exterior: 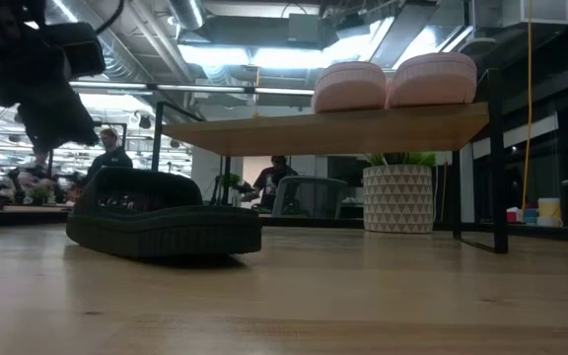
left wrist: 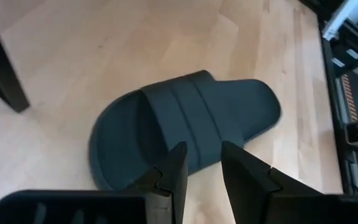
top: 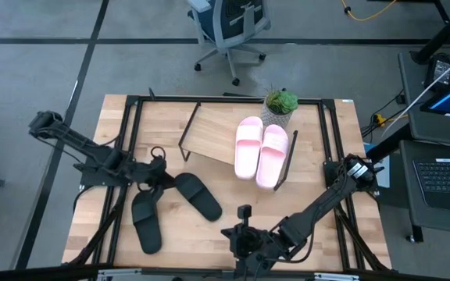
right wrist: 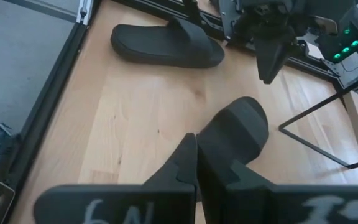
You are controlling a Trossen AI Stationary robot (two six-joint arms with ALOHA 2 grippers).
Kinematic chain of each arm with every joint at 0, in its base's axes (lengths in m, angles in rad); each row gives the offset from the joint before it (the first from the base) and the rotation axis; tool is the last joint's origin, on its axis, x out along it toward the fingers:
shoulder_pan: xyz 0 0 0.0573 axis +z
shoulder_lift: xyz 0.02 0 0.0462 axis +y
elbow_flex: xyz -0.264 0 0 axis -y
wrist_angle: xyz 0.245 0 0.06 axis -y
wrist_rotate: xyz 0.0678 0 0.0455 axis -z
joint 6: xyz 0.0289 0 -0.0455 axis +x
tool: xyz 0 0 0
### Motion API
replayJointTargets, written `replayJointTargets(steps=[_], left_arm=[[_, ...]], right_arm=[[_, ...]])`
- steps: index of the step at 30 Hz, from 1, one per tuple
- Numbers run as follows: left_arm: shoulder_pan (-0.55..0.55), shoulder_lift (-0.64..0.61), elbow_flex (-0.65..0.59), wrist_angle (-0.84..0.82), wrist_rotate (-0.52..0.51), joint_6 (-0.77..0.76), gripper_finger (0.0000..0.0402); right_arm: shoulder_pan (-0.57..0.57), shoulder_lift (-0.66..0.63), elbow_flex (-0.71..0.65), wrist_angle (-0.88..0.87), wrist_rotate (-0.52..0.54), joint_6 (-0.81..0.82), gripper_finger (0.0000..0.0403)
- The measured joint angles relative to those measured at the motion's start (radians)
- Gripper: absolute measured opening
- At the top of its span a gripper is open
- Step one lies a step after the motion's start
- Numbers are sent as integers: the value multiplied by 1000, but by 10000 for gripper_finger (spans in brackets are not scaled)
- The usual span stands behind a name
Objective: Pick and place slides into the shelf
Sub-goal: Put the right black slide on the shelf
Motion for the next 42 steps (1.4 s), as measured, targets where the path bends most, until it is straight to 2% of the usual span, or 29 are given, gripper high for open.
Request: replayJointTargets(steps=[11, 18, 23, 29, 42], left_arm=[[145, 59, 0, 3, 162, 8, 89], [215, 141, 0, 103, 304, 44, 89], [260, 203, 0, 107, 361, 54, 89], [287, 254, 0, 116, 390, 61, 89], [331, 370, 0, 224, 557, 88, 89]], right_arm=[[2, 0, 0, -7, 0, -23, 4], [2, 0, 0, -13, 0, -26, 4], [3, 0, 0, -15, 0, -24, 4], [4, 0, 0, -17, 0, -26, 4], [4, 0, 1, -16, 0, -49, 4]])
